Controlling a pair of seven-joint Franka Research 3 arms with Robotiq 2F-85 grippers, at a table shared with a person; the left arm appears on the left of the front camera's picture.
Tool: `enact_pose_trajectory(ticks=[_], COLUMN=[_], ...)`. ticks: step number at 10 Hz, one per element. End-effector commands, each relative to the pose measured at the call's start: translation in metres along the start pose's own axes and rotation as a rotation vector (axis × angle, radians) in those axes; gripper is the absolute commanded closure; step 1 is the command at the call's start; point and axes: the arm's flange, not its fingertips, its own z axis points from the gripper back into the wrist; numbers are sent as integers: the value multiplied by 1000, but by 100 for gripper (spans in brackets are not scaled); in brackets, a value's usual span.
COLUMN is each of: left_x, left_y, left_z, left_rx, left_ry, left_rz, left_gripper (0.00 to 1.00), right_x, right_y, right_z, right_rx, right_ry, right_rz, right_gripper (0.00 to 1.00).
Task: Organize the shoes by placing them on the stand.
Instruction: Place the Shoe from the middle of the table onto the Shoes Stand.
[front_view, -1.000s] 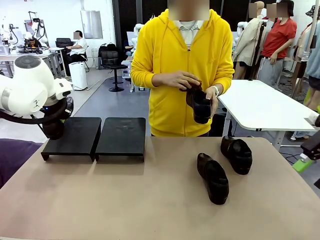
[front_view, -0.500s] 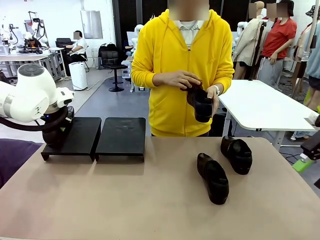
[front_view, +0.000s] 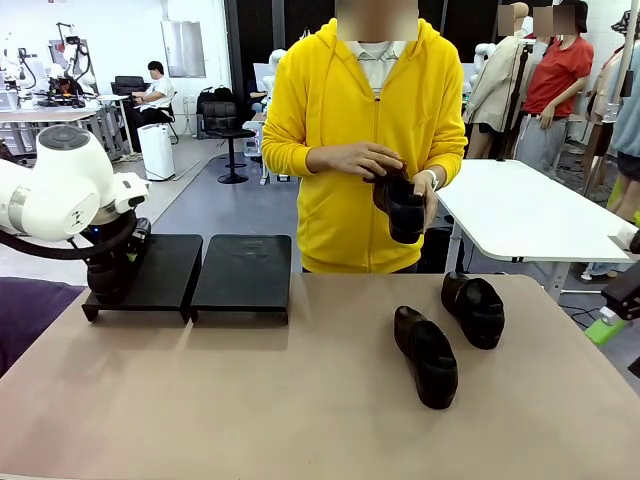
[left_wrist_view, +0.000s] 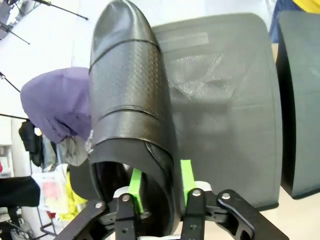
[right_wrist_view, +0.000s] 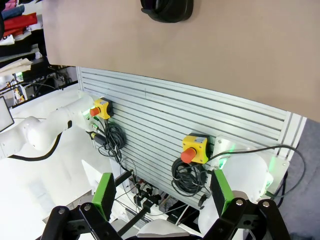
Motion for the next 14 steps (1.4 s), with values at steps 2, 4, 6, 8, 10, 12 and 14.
enact_pose_trajectory(ticks=[2, 4, 6, 8, 10, 12, 14], left_x=[1, -8, -30, -78, -166, -225, -216], left_y=[11, 25, 41, 44, 35, 47, 56], left_z=[56, 118, 176, 229, 266, 257, 221], left_rx=[0, -107, -344, -457, -510, -458, -436], left_ry=[-42, 56, 154, 152, 138, 232, 310], left_rz=[16, -24, -107, -164, -284, -258, -260], left_gripper=[0, 0, 0, 0, 0, 0, 0], right_x=[0, 0, 0, 0, 0, 0, 0], right_y=[-2, -2, -2, -2, -2, -2, -2], right_z=[5, 5, 5, 5, 5, 5, 5], right_rx=[-14, -14, -14, -14, -14, -14, -14], right_ry=[9, 9, 9, 9, 9, 9, 9], right_rz=[16, 16, 16, 16, 16, 16, 16], right_gripper=[0, 0, 0, 0, 0, 0, 0])
